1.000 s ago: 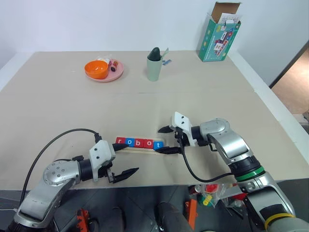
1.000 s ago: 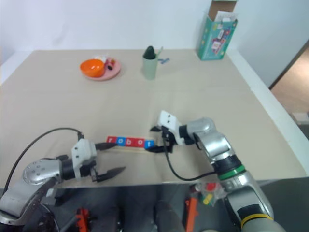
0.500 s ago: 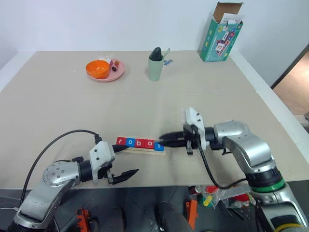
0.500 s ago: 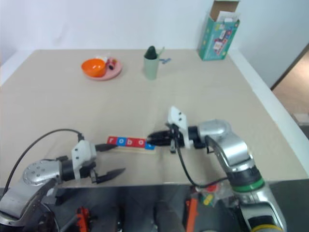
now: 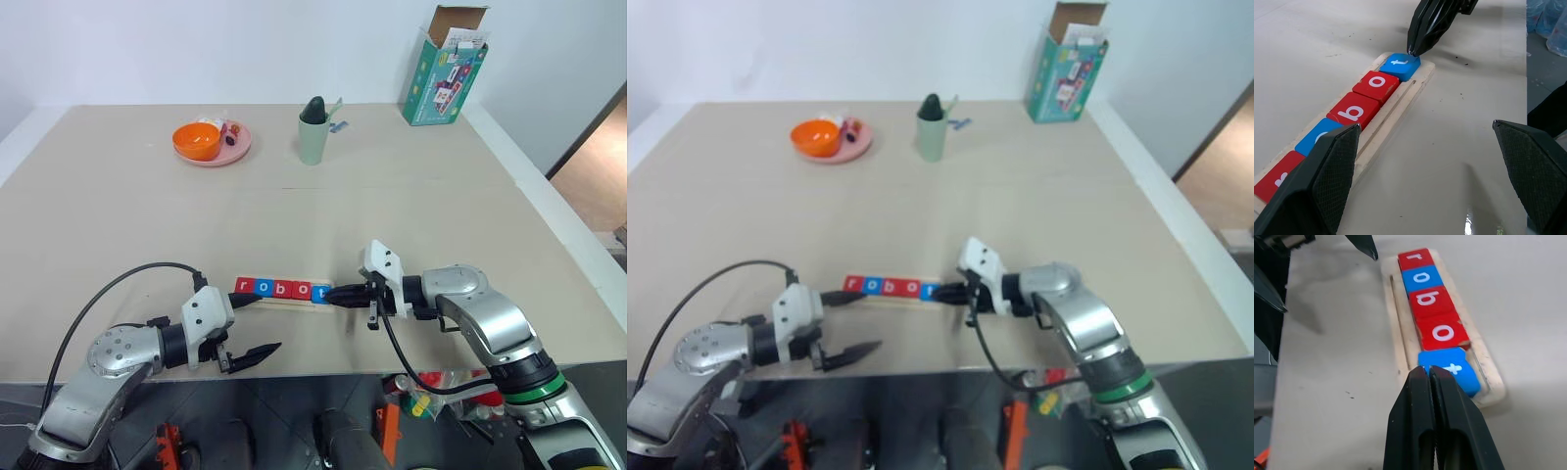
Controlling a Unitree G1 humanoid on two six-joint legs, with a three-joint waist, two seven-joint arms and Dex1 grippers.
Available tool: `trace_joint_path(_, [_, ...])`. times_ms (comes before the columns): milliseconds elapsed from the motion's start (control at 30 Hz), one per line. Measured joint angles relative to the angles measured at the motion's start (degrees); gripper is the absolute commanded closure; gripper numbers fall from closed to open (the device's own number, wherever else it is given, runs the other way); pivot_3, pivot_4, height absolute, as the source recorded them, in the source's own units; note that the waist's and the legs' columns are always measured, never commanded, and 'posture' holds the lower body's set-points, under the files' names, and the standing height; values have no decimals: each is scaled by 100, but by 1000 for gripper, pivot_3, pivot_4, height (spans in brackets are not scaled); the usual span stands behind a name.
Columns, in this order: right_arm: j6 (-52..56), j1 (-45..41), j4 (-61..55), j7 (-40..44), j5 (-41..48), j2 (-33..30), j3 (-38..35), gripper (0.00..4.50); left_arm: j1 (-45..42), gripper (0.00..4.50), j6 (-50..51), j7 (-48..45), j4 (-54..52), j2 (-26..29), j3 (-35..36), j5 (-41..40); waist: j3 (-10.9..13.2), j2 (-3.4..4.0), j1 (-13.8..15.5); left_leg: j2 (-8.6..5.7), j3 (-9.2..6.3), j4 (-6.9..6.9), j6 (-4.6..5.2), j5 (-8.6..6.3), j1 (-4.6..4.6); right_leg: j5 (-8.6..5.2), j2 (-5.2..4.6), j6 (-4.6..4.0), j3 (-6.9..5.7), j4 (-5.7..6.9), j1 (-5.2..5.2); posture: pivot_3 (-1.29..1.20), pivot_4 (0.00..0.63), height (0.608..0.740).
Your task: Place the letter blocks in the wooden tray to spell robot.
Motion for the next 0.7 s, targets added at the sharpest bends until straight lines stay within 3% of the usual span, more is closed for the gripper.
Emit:
trace_joint_path(500, [-249,-240,334,121,-92,38,38,4443,30,0,0,41,-4,-15,-1,37,0,0,0,1,0,0,0,0,0,1,1,0,0,0,0,0,150,740])
trace_joint_path(700, [225,-182,-298,223,264,-137,-14,4443,51,0,0,39,-5,-17,-1,45,0,0,1,2,-1,-1,0,0,-1,0,1,0,-1,0,0,0,150,740])
